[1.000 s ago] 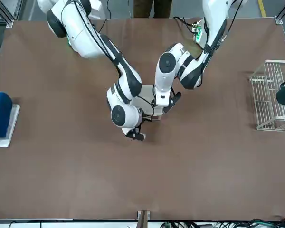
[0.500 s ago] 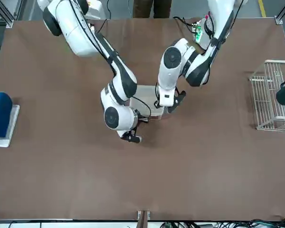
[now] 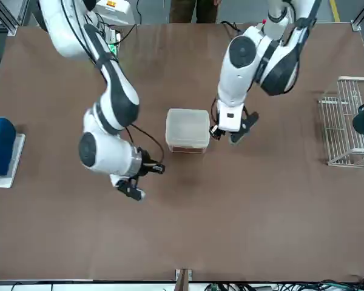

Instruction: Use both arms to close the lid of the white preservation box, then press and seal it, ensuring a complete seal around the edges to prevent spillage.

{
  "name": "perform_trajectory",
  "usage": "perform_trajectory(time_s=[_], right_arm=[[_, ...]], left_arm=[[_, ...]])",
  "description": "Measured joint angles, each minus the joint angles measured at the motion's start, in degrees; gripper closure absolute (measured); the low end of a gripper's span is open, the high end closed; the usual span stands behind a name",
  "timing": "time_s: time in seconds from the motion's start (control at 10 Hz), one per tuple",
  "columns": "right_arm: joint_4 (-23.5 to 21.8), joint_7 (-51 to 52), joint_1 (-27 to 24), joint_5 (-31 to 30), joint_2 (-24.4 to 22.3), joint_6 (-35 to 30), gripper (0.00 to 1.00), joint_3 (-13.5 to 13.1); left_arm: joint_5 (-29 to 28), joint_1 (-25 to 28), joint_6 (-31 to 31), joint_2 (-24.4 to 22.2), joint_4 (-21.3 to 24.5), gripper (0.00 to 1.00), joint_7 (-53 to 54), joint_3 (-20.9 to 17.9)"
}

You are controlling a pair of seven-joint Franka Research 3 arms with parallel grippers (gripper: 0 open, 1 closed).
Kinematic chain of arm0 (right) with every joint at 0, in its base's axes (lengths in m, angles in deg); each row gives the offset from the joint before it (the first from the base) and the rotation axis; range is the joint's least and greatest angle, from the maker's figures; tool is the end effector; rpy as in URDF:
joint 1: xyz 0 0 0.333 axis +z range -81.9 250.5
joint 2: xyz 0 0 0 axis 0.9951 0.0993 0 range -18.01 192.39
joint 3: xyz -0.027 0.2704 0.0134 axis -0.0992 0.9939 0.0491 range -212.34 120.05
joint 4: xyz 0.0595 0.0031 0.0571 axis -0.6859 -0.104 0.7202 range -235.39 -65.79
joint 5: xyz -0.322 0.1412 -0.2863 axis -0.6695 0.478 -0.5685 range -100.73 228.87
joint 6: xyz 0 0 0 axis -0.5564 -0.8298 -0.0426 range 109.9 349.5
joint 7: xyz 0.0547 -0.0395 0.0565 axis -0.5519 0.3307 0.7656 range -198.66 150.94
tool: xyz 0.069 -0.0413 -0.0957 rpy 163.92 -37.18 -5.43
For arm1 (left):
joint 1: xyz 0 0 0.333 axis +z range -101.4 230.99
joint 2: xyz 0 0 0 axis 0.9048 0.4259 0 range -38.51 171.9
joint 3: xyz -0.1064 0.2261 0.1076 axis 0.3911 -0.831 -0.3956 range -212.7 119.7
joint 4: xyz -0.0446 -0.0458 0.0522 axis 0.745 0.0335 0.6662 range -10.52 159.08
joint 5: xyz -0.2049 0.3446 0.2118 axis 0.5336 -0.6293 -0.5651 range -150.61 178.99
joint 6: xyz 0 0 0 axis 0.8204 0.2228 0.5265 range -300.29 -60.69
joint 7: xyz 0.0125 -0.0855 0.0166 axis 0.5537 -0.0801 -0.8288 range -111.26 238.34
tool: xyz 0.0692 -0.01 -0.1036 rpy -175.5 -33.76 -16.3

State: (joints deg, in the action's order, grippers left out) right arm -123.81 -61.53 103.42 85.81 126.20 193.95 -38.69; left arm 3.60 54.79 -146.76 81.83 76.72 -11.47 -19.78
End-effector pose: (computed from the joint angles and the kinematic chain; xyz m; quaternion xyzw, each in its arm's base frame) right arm 0.7027 0.3604 0.3629 -0.9605 0.1627 0.0745 0.2132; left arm 0.5731 -0.3858 0.4026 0.9506 0.3071 0.0429 0.0122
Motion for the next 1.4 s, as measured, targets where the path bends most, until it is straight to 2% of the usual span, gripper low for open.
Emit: perform_trajectory(time_s=[0.1,0.2,0.3,0.4,0.5,0.7,1.0,1.1,1.2,1.4], right_arm=[[-0.1,0.0,-1.2,-3.3,-1.8,-0.5,0.58,0.0],[-0.6,-0.1,-2.1,-7.6,-3.8,-1.1,0.44,-0.1],[-1.2,-0.1,-3.3,-11.4,-6.0,-1.4,0.3,-0.2],[-1.7,-0.1,-5.1,-13.5,-8.5,-2.4,0.15,-0.3],[-2.3,1.2,-7.3,-15.4,-11.4,-4.4,0.01,-0.4],[-5.9,9.9,-12.1,-17.5,-17.8,-8.5,0.0,-0.4],[-16.6,23.3,-19.9,-17.8,-28.7,-13.5,0.0,-0.4],[-18.6,26.9,-22.4,-18.1,-31.4,-16.5,0.0,-0.4],[-19.6,30.2,-24.0,-19.3,-33.1,-18.7,0.0,-0.7],[-20.3,37.2,-24.7,-22.0,-34.6,-20.5,0.0,-2.6]], left_arm=[[0.0,2.3,3.3,-1.3,-1.7,0.45,3.6,0.0],[0.4,4.4,6.0,-2.4,-3.0,0.44,7.8,0.0],[1.4,6.7,7.5,-3.2,-3.7,0.34,12.6,-0.2],[2.7,8.7,8.9,-4.1,-4.0,0.19,18.5,-1.1],[4.1,9.4,10.3,-4.9,-4.2,0.15,25.5,-3.5],[6.6,9.9,12.2,-6.7,-5.0,0.14,38.4,-7.1],[9.7,7.2,18.4,-11.3,-5.4,0.11,55.4,-16.5],[10.2,7.7,19.6,-12.5,-5.6,0.04,57.2,-17.6],[10.2,8.7,20.9,-13.2,-6.1,0.0,57.5,-17.1],[10.3,10.4,22.6,-13.4,-8.4,0.0,57.5,-15.2]])
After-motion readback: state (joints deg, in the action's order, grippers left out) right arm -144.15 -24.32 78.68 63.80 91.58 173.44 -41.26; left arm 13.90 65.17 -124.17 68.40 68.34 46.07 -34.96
